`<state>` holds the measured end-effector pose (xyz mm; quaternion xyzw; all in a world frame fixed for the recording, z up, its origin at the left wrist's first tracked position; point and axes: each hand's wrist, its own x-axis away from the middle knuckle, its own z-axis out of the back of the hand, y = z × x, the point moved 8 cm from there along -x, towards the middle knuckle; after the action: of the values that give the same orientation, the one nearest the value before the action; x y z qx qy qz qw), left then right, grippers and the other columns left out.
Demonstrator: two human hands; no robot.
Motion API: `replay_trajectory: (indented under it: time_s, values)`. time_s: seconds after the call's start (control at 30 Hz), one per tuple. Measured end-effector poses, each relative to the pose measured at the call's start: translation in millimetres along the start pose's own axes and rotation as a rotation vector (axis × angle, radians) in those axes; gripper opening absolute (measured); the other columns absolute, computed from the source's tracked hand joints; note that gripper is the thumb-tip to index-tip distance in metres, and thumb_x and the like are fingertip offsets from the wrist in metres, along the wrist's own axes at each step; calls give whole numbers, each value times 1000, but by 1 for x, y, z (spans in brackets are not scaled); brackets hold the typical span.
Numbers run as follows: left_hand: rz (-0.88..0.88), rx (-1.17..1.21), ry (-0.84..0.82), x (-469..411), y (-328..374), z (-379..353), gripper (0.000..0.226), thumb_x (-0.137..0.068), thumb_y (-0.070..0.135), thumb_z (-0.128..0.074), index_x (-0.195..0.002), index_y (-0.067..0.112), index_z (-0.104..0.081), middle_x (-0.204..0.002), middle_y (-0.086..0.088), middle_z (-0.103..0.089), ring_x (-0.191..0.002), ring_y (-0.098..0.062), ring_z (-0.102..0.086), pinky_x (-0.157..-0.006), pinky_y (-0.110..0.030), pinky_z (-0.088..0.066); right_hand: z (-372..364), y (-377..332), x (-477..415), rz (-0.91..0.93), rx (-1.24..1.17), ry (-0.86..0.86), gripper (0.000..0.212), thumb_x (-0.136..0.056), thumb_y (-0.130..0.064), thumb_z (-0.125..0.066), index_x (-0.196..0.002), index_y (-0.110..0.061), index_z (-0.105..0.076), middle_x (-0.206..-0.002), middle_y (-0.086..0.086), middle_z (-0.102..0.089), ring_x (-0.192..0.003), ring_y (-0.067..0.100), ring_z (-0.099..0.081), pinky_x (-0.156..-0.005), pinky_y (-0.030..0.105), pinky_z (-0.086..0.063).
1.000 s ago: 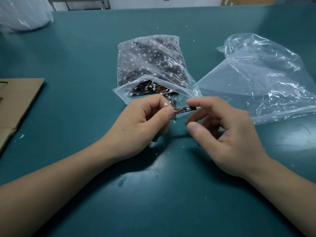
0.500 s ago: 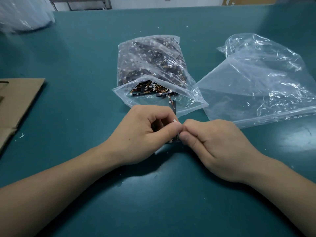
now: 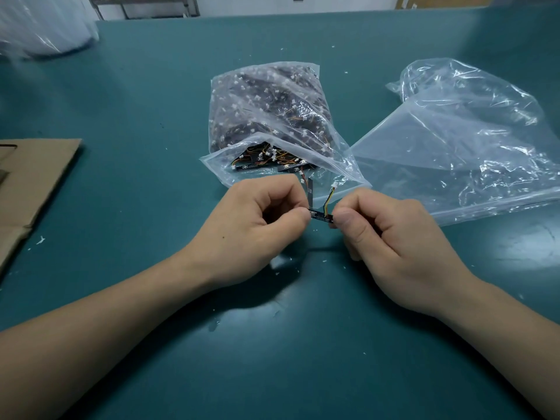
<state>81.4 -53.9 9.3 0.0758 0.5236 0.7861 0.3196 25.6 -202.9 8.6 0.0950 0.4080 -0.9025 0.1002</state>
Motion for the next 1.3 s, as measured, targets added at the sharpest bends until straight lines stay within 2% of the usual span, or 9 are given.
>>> replay_trajectory:
  time_s: [0.07,0.17,0.37,0.57,0.67,0.77,0.9,1.13,1.3]
  values:
    - [12,36,36,-1,-2,4,17,-90,12,-61,-73,12,-58,-58,11,-44,-53,-5,-37,-52,-16,-33,0,2,0,-28,-83,-14,25,-101,-48,-46,-92,-30,-62,-66,-4,-62,-57,15,-54,-56,19,-40]
    - [24,57,49,-2,-4,5,17,-90,13,-61,-73,11,-57,-57,12,-43,-53,-6,-36,-52,-17,-32,-1,6,-1,-52,-128,-21,24,-105,-39,-48,-94,-28,-66,-64,-6,-65,-55,10,-55,-56,12,-38]
    - [13,39,-46,1,-1,-5,18,-94,26,-61,-82,15,-68,-63,-9,-55,-56,-10,-44,-53,-25,-37,1,9,-3,-64,-120,11,26,-105,-33,-48,-83,-29,-63,-59,-7,-63,-50,8,-52,-54,11,-37]
    - [28,-42,-34,1,-1,-6,16,-94,22,-65,-80,15,-71,-61,-5,-60,-54,-7,-48,-52,-23,-40,2,4,0,-42,-144,-3,20,-100,-34,-54,-82,-29,-60,-62,-1,-59,-53,15,-51,-54,21,-39]
    - [29,-29,-40,2,0,-5,17,-93,24,-65,-80,16,-72,-62,-6,-61,-54,-7,-48,-53,-23,-40,3,4,-1,-38,-115,4,20,-99,-31,-57,-81,-26,-60,-64,0,-59,-55,15,-51,-55,19,-38]
    - [29,-8,-37,1,1,-4,17,-93,25,-64,-81,17,-73,-65,-9,-62,-55,-17,-48,-54,-25,-39,4,5,-1,-51,-156,19,19,-99,-32,-57,-81,-26,-60,-63,2,-58,-54,17,-50,-53,21,-39]
    - [38,-36,-40,2,1,-5,17,-92,21,-64,-79,17,-73,-59,-5,-60,-51,-5,-46,-51,-17,-38,1,4,-1,-37,-125,-11,20,-99,-30,-56,-80,-24,-60,-63,1,-56,-55,16,-49,-55,23,-38]
    - [33,-46,-46,2,3,-6,17,-91,16,-64,-75,17,-69,-56,2,-54,-50,-3,-43,-51,-16,-36,0,1,0,-22,-105,-33,19,-99,-29,-56,-81,-25,-59,-63,1,-56,-56,15,-48,-56,19,-37]
    - [26,-52,-43,3,4,-7,17,-90,15,-63,-75,15,-69,-54,0,-54,-49,-3,-43,-50,-16,-36,1,1,0,-24,-99,-22,19,-97,-28,-57,-79,-24,-59,-61,2,-57,-55,18,-50,-54,24,-40]
